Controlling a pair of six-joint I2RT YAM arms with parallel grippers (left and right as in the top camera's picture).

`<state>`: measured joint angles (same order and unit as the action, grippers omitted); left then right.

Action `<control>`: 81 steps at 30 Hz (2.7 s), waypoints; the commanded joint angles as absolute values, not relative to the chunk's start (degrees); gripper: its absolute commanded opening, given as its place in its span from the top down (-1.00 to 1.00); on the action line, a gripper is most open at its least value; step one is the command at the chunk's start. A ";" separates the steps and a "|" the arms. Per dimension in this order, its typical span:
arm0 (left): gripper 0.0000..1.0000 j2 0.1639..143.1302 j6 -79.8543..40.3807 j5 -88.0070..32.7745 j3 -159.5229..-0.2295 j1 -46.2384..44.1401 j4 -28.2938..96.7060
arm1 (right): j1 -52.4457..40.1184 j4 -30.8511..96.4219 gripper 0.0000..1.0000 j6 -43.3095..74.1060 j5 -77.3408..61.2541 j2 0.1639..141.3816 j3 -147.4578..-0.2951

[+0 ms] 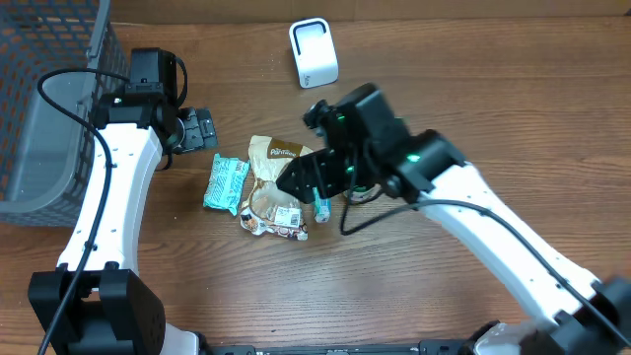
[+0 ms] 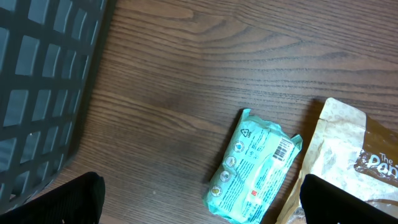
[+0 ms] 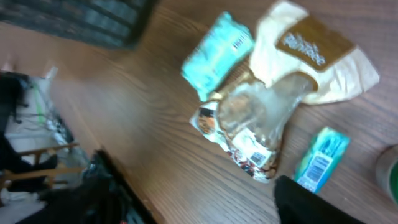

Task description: Scan the item barcode

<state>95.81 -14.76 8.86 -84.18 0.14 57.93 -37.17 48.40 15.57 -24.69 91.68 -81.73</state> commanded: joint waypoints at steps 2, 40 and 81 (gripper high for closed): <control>-0.99 95.90 -13.93 9.39 -85.25 0.36 58.08 | -37.43 48.27 -0.37 21.56 -16.53 94.72 -81.43; -0.99 95.90 -13.93 9.39 -85.27 0.36 58.08 | -39.33 45.65 -0.26 25.54 -15.42 102.89 -81.34; -0.99 95.90 -13.93 9.39 -85.27 0.36 58.08 | -39.31 45.50 -0.72 25.52 -15.42 102.89 -81.34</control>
<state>95.81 -14.76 8.86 -84.18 0.14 57.93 -39.16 45.84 25.76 -16.08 102.83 -81.58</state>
